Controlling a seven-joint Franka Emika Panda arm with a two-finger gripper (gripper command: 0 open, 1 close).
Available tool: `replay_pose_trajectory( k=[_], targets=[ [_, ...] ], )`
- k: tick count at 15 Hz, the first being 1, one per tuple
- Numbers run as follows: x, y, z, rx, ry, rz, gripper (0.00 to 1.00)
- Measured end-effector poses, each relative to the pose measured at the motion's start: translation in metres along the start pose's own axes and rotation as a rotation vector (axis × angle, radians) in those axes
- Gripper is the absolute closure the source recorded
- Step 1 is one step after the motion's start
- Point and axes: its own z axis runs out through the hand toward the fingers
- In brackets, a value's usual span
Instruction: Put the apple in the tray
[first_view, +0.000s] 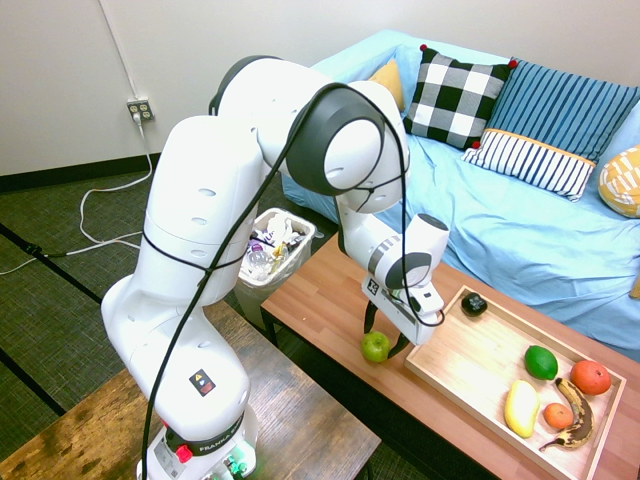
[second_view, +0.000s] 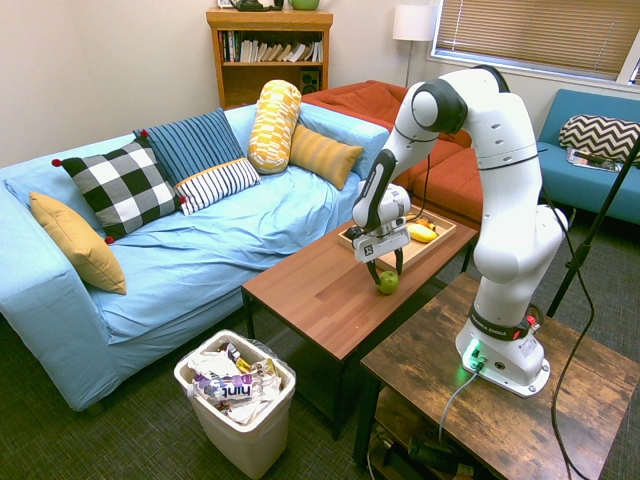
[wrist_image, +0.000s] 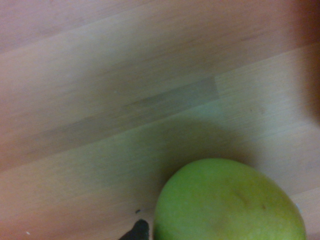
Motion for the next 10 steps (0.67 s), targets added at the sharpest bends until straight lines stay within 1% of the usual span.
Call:
replay_pose_trajectory(
  k=[2,3,10],
  targets=[
    [-0.0003,-0.0003,0.0026,-0.003,-0.004,-0.002,0.00],
    [-0.0007,-0.0004,0.0039,-0.003,-0.008,-0.002,1.00],
    [-0.0045,-0.0019,0.0093,-0.005,-0.023,-0.012,1.00]
  ],
)
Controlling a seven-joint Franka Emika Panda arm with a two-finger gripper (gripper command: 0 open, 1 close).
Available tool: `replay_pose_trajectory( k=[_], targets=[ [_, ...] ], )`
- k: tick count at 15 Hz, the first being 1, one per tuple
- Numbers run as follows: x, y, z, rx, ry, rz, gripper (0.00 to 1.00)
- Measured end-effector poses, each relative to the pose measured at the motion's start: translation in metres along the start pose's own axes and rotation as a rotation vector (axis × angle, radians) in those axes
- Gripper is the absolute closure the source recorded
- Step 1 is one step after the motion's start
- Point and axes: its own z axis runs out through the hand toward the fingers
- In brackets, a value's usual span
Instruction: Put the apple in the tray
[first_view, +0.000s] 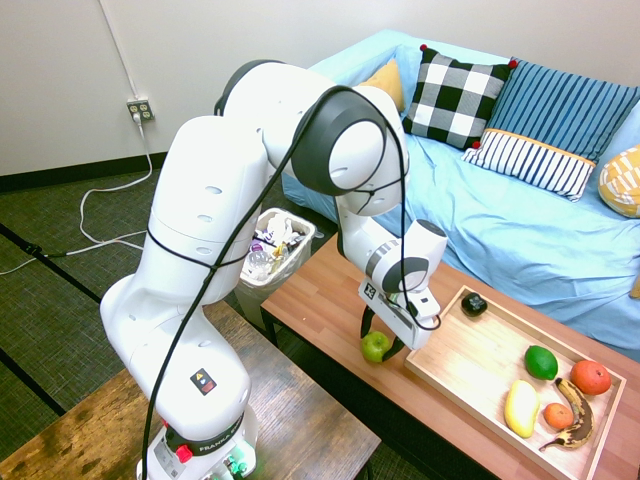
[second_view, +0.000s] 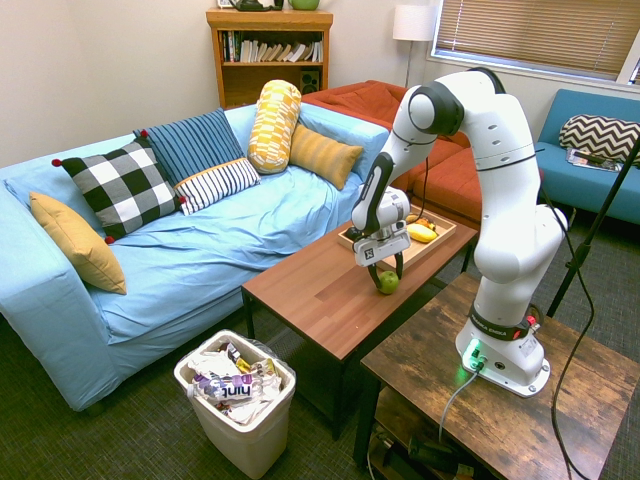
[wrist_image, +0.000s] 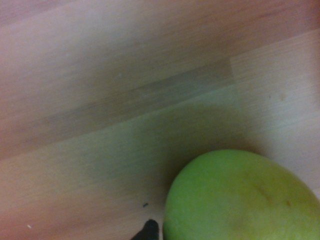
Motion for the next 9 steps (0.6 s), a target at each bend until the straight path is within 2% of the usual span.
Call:
replay_pose_trajectory(
  k=[4,9],
  targets=[
    [-0.001,-0.003,-0.007,0.014,0.012,-0.013,1.00],
    [0.002,-0.004,-0.079,0.103,0.079,-0.012,1.00]
  ],
)
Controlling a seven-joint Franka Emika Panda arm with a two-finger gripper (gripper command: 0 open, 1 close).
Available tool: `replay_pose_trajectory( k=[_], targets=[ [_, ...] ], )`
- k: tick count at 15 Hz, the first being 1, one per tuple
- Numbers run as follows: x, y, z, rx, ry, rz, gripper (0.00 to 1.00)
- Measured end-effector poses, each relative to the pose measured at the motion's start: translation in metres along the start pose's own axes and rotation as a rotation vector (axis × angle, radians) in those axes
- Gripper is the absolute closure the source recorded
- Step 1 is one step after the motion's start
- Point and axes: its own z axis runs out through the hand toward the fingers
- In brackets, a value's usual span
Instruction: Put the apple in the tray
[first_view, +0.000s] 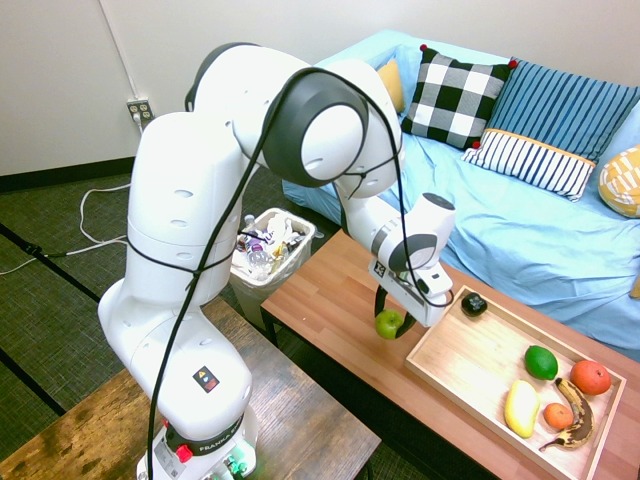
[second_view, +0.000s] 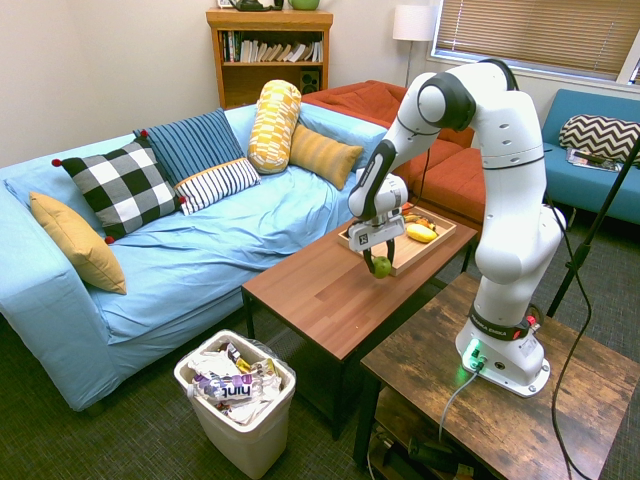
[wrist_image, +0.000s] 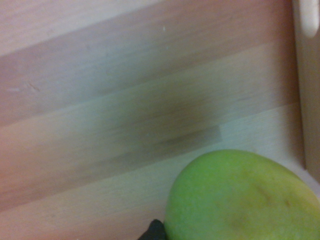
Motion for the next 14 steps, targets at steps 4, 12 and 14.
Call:
replay_pose_trajectory(
  k=[4,12,14],
  targets=[
    [0.030,0.006,-0.057,0.051,0.040,0.038,1.00],
    [0.149,0.050,-0.056,0.108,0.043,0.201,1.00],
    [0.173,0.047,-0.041,0.116,0.033,0.231,1.00]
  ],
)
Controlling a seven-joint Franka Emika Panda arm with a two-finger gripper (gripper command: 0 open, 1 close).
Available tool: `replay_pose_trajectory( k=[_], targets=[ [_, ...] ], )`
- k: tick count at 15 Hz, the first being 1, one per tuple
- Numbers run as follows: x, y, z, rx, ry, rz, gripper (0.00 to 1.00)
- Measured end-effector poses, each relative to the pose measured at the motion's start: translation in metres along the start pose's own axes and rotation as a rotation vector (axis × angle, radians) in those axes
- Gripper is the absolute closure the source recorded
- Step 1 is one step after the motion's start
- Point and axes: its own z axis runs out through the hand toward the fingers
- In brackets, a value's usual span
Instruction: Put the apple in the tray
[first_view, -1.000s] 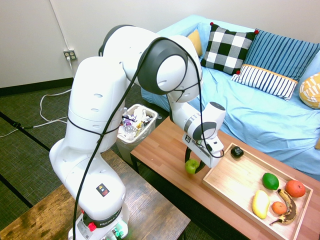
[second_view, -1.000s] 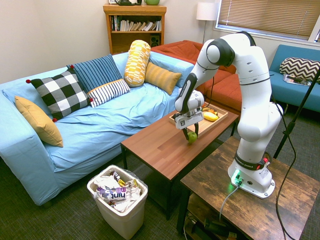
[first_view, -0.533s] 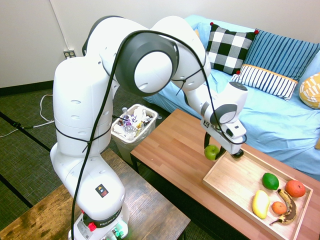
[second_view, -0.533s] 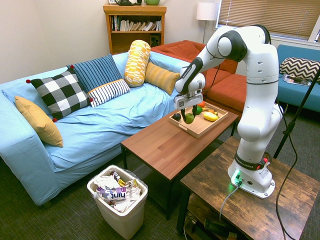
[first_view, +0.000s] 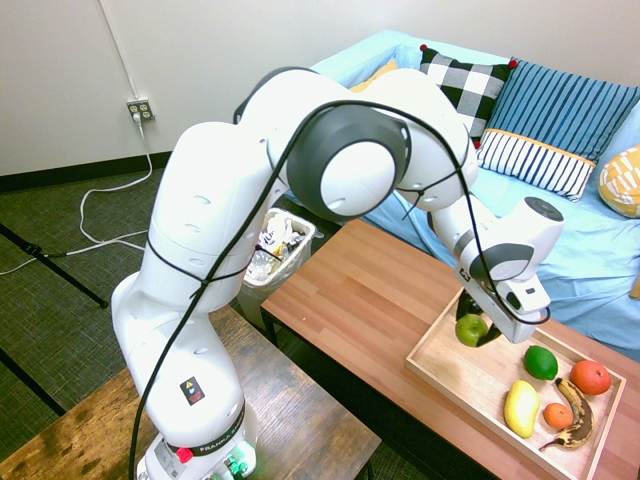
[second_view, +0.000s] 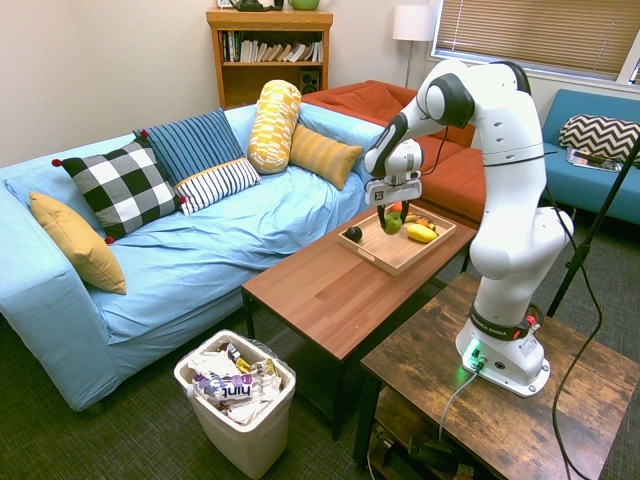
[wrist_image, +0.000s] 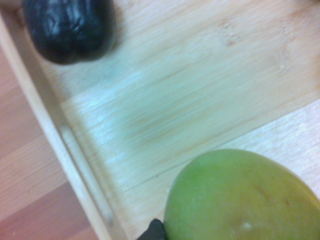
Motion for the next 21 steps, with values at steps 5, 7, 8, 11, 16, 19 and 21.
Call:
replay_pose_trajectory(
  k=[5,7,8,11,16,19,21],
  targets=[
    [0.028,-0.014,0.039,-0.004,-0.018,0.031,1.00],
    [0.034,-0.013,0.053,-0.015,-0.028,0.036,1.00],
    [0.037,-0.013,0.057,-0.019,-0.031,0.039,1.00],
    [0.038,-0.013,0.064,-0.024,-0.038,0.040,1.00],
    [0.037,-0.017,0.073,-0.030,-0.048,0.037,1.00],
    [0.037,-0.017,0.074,-0.030,-0.050,0.038,0.00],
    [0.037,-0.017,0.074,-0.030,-0.050,0.034,0.00]
  ],
)
